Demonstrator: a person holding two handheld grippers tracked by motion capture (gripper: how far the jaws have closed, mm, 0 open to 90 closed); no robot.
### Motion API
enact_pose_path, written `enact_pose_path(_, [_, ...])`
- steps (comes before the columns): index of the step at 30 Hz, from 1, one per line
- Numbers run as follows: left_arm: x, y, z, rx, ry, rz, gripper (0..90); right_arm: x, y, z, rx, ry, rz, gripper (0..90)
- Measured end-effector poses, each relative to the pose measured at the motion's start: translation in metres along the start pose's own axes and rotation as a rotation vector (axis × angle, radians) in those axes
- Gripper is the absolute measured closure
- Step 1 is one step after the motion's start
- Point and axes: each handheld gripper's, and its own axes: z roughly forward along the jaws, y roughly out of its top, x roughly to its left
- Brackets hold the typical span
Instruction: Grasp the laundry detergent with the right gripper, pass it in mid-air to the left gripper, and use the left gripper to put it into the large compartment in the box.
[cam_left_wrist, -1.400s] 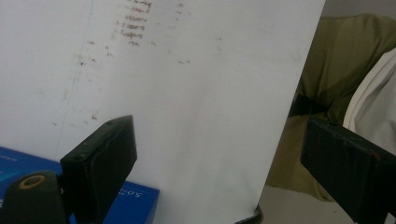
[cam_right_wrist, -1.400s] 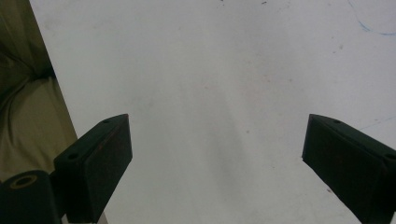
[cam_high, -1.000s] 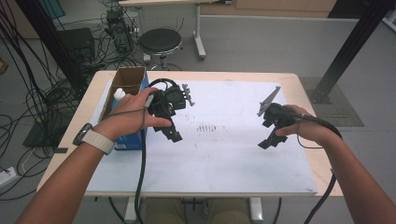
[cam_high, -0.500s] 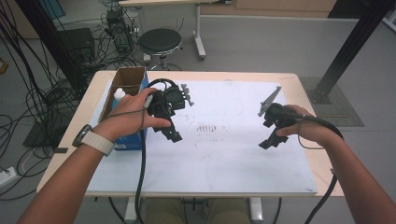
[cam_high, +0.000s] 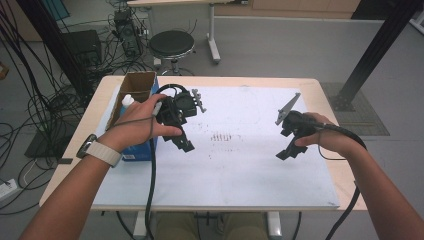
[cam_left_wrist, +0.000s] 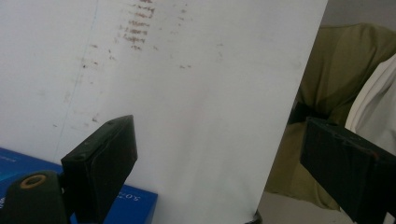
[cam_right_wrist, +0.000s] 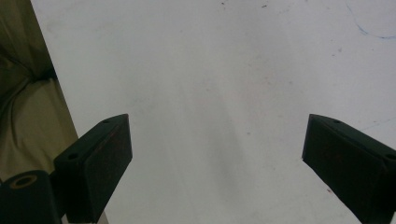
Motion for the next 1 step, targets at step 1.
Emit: enact_pose_path(1, [0.0000,0.0003,-0.0001,0.004,0.000,0.001,11.6,-0.0001,-0.0002,0.0000,0.000,0.001,0.002,8.4])
